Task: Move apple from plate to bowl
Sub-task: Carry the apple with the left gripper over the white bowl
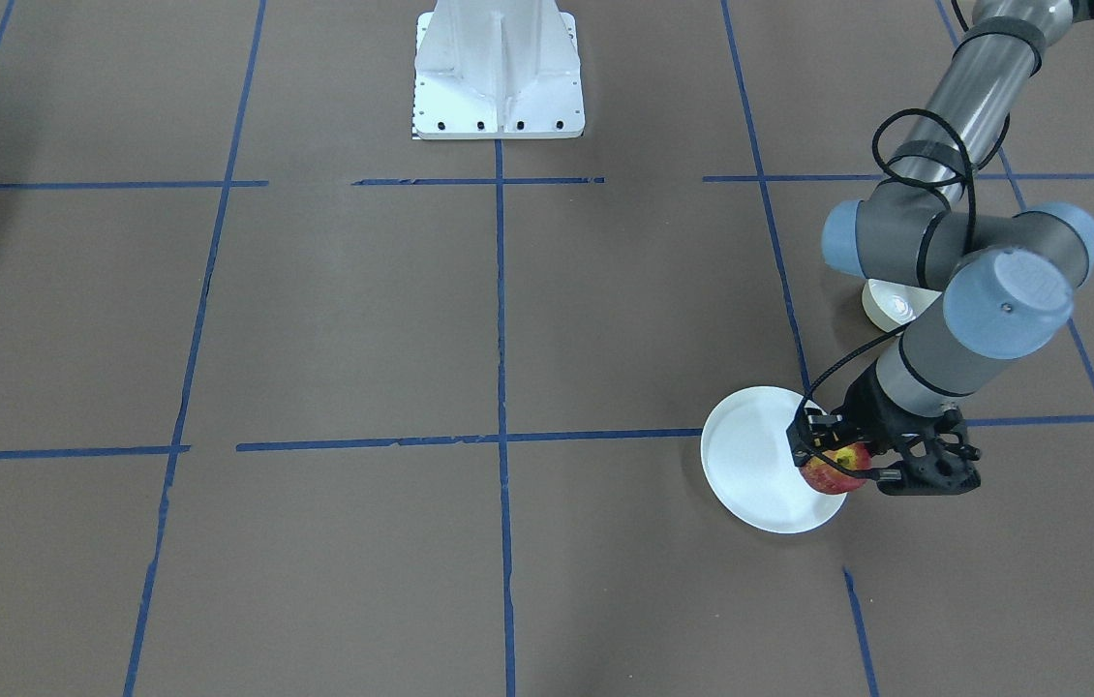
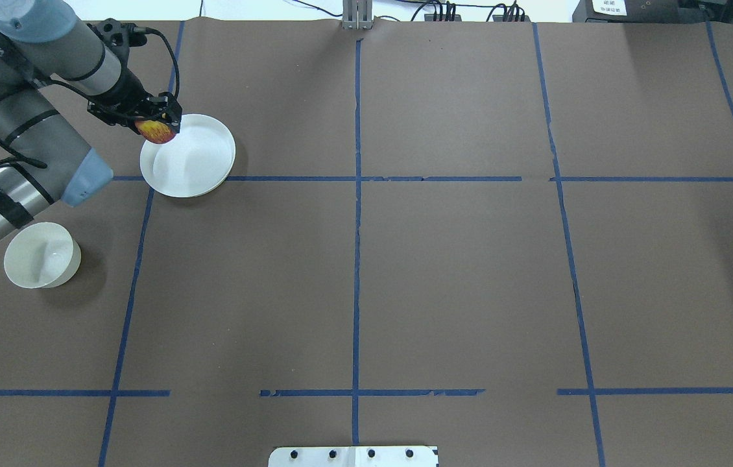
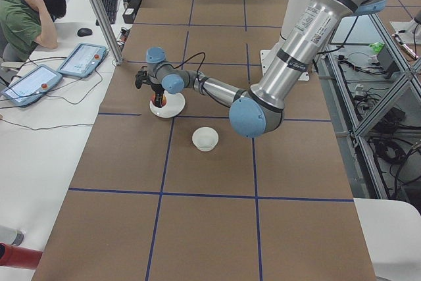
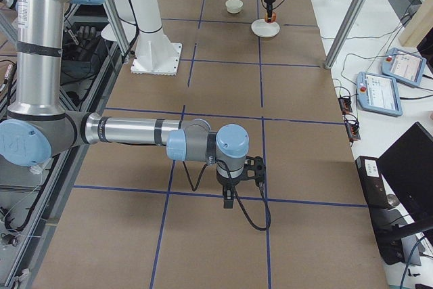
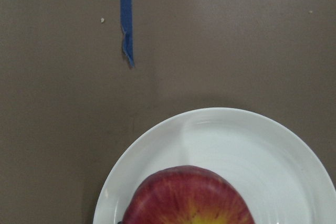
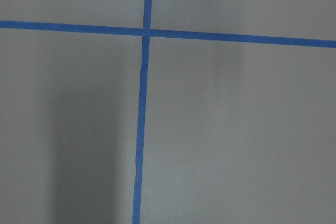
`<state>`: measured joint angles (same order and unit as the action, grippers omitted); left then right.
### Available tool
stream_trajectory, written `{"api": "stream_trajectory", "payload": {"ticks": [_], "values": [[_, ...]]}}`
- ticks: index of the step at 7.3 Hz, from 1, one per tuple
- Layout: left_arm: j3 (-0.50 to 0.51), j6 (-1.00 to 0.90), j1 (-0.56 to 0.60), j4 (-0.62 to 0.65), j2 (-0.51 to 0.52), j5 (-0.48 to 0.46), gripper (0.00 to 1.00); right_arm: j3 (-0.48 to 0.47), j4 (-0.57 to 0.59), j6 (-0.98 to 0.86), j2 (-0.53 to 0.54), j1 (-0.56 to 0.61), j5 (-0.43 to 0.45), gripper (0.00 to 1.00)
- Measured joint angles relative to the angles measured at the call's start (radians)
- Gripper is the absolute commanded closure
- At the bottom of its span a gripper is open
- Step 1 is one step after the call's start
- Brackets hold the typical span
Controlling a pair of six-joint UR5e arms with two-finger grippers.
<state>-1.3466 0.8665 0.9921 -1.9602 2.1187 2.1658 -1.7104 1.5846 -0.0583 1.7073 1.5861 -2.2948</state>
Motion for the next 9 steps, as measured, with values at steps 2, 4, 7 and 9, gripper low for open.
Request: {"api": "stream_trajectory", "payload": {"ticks": [2, 4, 7, 9], "values": [[-0.213, -0.054, 0.029, 0.094, -0.128, 0.009, 0.80, 0.000, 0.000, 0.000, 0.000, 0.000, -0.001, 0.00], [-0.420, -0.106, 0.041, 0.118, -0.334, 0.007, 0.80, 0.000, 0.000, 0.000, 0.000, 0.000, 0.000, 0.00], [-0.502, -0.084, 0.032, -0.055, -0.582, -0.018, 0.79, 0.000, 0.000, 0.000, 0.000, 0.000, 0.000, 0.00], [-0.453, 0.031, -0.025, -0.197, -0.624, -0.080, 0.79, 0.000, 0.000, 0.000, 0.000, 0.000, 0.000, 0.00]]}}
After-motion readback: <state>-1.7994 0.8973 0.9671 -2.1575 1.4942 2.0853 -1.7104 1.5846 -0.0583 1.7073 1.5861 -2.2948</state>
